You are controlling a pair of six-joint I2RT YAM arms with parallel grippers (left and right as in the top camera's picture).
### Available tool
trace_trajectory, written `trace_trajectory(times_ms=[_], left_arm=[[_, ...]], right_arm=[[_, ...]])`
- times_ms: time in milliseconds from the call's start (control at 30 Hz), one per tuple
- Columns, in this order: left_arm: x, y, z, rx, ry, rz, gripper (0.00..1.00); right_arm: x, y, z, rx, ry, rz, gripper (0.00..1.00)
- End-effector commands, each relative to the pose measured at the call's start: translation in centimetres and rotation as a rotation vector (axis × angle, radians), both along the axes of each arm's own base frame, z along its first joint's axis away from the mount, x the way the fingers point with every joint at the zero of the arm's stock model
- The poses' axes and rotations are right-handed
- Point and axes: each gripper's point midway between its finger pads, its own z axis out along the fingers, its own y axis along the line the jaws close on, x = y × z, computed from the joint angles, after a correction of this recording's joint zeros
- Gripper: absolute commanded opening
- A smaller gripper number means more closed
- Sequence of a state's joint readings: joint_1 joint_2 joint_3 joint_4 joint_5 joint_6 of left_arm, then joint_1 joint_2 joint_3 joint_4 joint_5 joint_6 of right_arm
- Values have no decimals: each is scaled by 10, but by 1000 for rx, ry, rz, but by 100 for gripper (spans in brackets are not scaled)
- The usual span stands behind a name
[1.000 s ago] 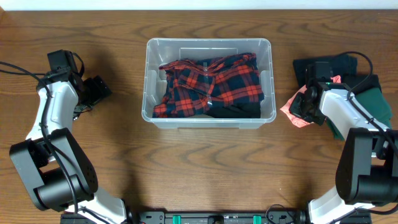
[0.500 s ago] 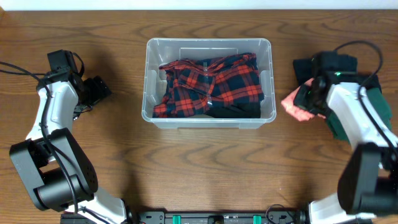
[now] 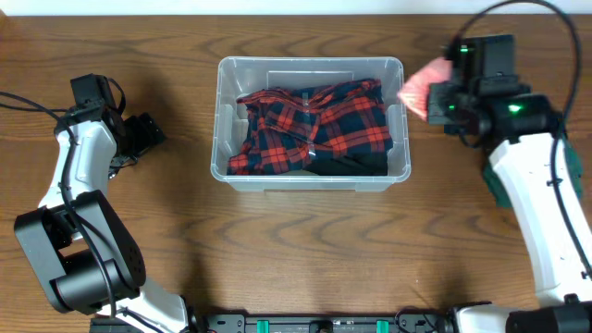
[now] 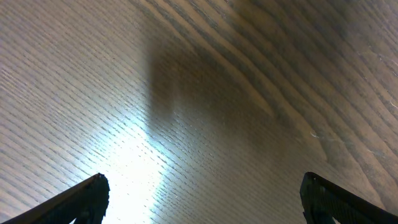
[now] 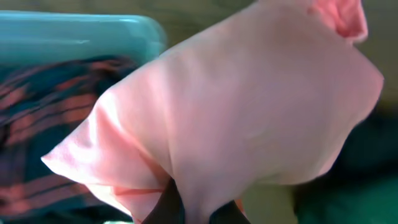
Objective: Pack container
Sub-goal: 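Lift the pink shirt and carry it into the bin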
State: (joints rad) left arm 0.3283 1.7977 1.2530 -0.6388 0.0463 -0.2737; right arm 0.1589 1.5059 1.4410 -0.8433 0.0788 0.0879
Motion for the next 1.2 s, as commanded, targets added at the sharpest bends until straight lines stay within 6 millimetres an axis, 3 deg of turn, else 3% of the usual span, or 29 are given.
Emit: trace_trajectory(times_ms=[0, 233, 333, 467, 533, 700, 933, 1167], left_arm=[[-3, 1, -4, -4, 12, 12, 98], [-3, 1, -4, -4, 12, 12, 98], [-3, 1, -4, -4, 12, 12, 98], [-3, 1, -4, -4, 12, 12, 98], [-3, 1, -4, -4, 12, 12, 98], [-3, 1, -4, -4, 12, 12, 98], [-3, 1, -4, -4, 12, 12, 98], [-3, 1, -4, -4, 12, 12, 98]], right_arm=[[5, 56, 31, -99, -124, 275, 1], [-7, 180, 68, -169, -376, 666, 1], [-15, 225, 76, -189, -469, 787, 1], [-24, 272, 63, -286, -539, 966, 1], [-25, 291, 46, -322, -537, 1030, 1], [-18, 317, -1, -332, -479, 1075, 1], [-9, 334, -55, -346, -409, 1102, 1], [1, 327, -58, -349, -393, 987, 1]])
